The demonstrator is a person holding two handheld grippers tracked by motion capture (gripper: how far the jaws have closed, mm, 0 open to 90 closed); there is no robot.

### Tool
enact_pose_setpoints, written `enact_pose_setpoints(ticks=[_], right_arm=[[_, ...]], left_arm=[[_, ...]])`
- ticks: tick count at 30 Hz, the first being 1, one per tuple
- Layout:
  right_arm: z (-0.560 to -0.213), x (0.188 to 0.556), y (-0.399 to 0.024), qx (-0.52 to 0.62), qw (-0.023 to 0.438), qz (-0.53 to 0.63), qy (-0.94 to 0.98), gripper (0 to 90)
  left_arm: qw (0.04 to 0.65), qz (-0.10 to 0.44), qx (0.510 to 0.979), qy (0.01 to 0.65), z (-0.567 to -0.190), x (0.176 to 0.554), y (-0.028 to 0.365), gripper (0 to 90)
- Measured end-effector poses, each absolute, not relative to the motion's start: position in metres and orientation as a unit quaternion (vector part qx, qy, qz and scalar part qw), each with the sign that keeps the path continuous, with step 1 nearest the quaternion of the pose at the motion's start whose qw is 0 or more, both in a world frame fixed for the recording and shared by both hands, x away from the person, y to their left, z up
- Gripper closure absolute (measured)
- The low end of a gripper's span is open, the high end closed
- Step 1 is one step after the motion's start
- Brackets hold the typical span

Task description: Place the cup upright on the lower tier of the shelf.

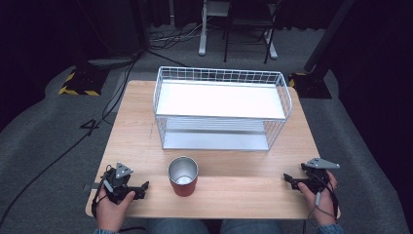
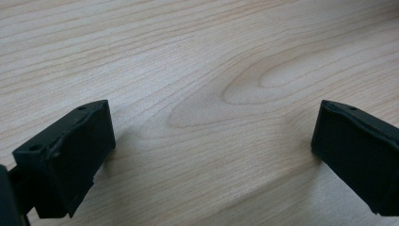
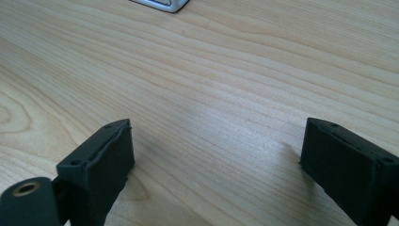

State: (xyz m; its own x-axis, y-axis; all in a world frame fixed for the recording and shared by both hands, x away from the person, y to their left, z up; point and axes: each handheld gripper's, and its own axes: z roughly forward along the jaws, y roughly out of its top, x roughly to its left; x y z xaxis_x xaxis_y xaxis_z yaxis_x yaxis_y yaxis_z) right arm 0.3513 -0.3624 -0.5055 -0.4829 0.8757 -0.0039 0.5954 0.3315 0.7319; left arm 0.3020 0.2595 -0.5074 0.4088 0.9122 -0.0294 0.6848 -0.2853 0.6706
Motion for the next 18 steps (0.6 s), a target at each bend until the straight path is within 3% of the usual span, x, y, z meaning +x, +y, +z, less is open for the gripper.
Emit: enact_pose_setpoints(ticks=[12, 14, 15, 16, 18], right_arm=[[-0.505, 0.351, -0.363, 0.465, 0.204, 0.343, 0.79, 10.4], [-0.506, 0.351, -0.362, 0.466, 0.204, 0.343, 0.79, 10.4], [-0.506, 0.351, -0.362, 0.466, 0.204, 0.343, 0.79, 10.4], [-0.506, 0.351, -0.362, 0.466, 0.204, 0.343, 0.79, 10.4], [-0.505, 0.351, -0.362, 0.465, 0.204, 0.343, 0.79, 10.4]], left_arm=[[0.326, 0.17, 0.779, 0.508, -0.506, 0.299, 0.262, 0.4], [0.35, 0.162, 0.771, 0.508, -0.506, 0.298, 0.265, 11.4], [0.377, 0.153, 0.757, 0.511, -0.504, 0.295, 0.268, 23.0], [0.377, 0.153, 0.757, 0.511, -0.504, 0.295, 0.268, 22.5], [0.398, 0.149, 0.748, 0.51, -0.504, 0.292, 0.269, 10.4]])
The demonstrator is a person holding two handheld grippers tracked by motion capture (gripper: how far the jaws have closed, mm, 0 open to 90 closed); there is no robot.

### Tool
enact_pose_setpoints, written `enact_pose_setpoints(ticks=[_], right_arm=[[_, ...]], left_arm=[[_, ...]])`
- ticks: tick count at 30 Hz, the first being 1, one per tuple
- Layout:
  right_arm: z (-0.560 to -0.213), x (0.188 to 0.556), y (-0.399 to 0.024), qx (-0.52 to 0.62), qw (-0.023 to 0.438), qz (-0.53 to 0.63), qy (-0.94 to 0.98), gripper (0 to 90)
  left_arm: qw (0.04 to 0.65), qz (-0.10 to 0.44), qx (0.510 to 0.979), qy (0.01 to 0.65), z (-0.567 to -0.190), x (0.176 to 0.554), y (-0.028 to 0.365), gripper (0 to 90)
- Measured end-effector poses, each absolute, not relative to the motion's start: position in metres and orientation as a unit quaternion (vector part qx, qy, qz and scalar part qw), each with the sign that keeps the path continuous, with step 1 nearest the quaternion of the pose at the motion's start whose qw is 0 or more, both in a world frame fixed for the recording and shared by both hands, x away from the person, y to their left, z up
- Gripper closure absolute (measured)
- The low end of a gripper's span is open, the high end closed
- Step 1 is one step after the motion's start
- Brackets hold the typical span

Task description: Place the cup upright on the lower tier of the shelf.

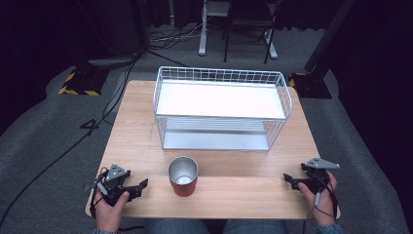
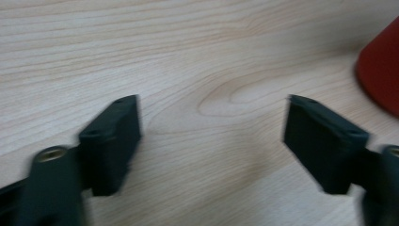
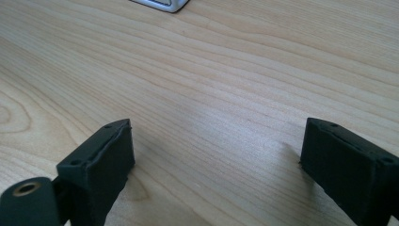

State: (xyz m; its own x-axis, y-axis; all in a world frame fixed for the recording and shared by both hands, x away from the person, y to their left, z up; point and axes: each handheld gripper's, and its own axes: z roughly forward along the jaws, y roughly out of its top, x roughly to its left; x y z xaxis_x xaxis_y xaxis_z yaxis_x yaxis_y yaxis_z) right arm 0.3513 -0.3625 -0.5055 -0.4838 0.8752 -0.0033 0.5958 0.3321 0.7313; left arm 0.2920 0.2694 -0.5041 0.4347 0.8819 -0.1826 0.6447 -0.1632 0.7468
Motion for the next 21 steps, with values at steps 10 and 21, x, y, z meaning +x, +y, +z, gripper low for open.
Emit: enact_pose_setpoints(ticks=[10, 21], right_arm=[[-0.506, 0.351, -0.362, 0.466, 0.204, 0.343, 0.79, 10.4], [-0.506, 0.351, -0.362, 0.463, 0.203, 0.344, 0.791, 10.4]], left_arm=[[0.48, 0.186, 0.721, 0.464, -0.489, 0.265, 0.267, 15.0], [0.513, 0.232, 0.703, 0.434, -0.479, 0.239, 0.251, 15.2]])
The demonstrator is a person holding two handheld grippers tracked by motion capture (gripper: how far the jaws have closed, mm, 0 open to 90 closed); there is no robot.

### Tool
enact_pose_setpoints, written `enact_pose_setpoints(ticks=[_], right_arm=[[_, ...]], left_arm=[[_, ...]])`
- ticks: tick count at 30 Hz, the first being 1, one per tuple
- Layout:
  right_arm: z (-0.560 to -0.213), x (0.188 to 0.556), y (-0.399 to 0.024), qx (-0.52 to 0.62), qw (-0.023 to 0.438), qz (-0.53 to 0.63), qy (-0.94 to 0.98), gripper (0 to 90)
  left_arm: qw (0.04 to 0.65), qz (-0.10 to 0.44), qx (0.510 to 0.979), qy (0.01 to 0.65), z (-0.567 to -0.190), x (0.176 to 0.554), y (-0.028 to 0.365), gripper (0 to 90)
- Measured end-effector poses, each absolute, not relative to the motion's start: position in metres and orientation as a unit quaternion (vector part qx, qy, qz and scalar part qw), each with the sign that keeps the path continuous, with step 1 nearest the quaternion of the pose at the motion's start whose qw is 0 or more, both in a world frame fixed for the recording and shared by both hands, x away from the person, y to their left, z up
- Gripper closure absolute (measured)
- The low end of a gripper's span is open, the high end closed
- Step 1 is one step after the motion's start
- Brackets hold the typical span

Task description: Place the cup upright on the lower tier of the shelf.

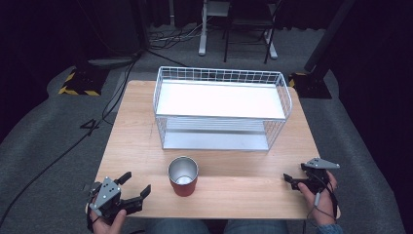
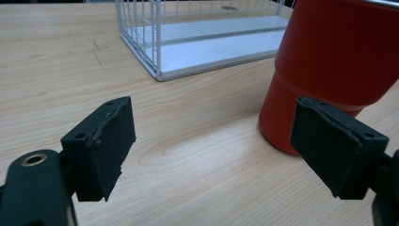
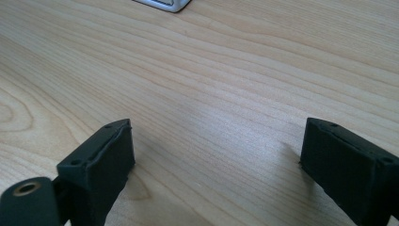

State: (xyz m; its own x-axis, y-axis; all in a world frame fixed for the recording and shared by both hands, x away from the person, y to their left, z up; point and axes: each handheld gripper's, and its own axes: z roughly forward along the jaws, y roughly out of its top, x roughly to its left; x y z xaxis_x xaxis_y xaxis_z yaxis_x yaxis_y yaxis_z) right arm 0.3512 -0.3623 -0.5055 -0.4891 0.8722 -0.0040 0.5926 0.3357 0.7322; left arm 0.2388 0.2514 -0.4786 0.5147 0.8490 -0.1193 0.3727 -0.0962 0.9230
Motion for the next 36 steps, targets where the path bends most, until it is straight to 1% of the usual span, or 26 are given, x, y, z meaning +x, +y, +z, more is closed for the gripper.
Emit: enact_pose_setpoints(ticks=[7, 14, 20, 29, 36], right_arm=[[-0.506, 0.351, -0.362, 0.463, 0.203, 0.344, 0.791, 10.5], [-0.506, 0.351, -0.362, 0.463, 0.203, 0.344, 0.792, 10.5], [-0.506, 0.351, -0.362, 0.463, 0.203, 0.344, 0.791, 10.5], [-0.505, 0.351, -0.362, 0.462, 0.202, 0.344, 0.792, 10.6], [-0.506, 0.351, -0.362, 0.462, 0.203, 0.344, 0.792, 10.6]], left_arm=[[0.515, 0.241, 0.702, 0.429, -0.475, 0.227, 0.241, 15.2], [0.514, 0.246, 0.714, 0.407, -0.474, 0.218, 0.227, 15.1], [0.515, 0.239, 0.725, 0.39, -0.475, 0.219, 0.215, 15.2], [0.516, 0.227, 0.73, 0.386, -0.478, 0.223, 0.198, 15.2], [0.509, 0.209, 0.747, 0.372, -0.484, 0.232, 0.177, 15.1]])
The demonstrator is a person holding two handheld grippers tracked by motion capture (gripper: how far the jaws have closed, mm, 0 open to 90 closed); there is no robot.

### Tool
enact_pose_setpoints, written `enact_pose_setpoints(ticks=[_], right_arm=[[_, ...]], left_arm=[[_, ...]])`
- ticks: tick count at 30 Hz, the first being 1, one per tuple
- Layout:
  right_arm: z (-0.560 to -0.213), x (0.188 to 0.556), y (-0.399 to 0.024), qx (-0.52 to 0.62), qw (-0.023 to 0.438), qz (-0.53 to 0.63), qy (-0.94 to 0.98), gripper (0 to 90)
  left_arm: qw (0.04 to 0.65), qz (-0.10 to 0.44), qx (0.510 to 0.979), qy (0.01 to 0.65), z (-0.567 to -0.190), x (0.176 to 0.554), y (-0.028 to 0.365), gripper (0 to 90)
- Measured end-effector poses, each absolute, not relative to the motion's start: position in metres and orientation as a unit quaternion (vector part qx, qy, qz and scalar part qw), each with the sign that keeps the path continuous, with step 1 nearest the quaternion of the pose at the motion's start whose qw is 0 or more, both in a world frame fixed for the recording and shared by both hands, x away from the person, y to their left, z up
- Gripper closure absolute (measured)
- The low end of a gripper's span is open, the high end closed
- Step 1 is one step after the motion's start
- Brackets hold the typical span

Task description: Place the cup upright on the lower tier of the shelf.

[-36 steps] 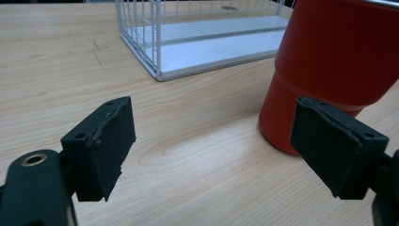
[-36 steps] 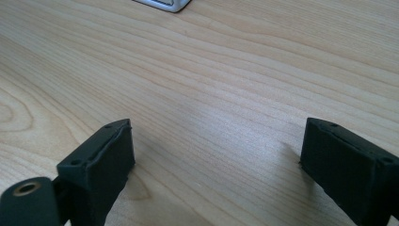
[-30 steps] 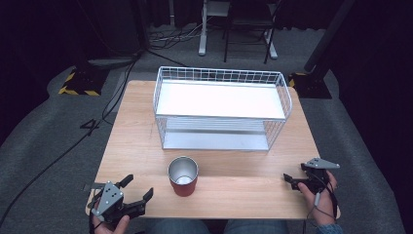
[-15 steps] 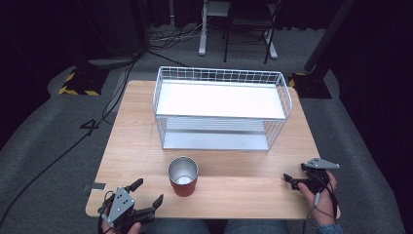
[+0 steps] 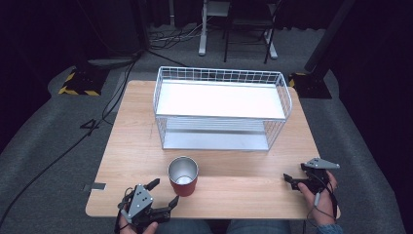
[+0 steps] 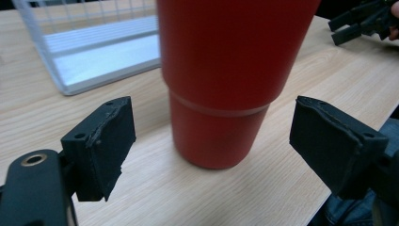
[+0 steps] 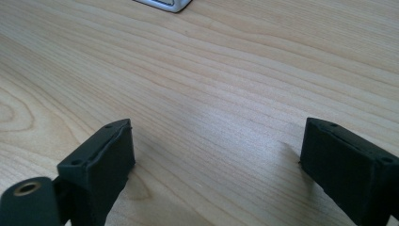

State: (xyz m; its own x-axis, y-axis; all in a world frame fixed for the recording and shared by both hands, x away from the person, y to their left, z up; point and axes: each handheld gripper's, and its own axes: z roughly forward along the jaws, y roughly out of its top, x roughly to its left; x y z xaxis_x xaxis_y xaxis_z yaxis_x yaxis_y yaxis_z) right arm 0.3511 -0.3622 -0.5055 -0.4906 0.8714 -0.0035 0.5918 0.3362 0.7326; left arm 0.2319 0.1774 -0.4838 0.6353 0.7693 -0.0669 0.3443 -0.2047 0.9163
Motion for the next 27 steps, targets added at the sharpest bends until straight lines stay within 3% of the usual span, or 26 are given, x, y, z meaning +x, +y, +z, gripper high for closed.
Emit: enact_pose_setpoints(ticks=[27], right_arm=[[-0.506, 0.351, -0.362, 0.462, 0.203, 0.344, 0.792, 10.6]], left_arm=[[0.475, 0.195, 0.755, 0.408, -0.496, 0.265, 0.136, 13.2]])
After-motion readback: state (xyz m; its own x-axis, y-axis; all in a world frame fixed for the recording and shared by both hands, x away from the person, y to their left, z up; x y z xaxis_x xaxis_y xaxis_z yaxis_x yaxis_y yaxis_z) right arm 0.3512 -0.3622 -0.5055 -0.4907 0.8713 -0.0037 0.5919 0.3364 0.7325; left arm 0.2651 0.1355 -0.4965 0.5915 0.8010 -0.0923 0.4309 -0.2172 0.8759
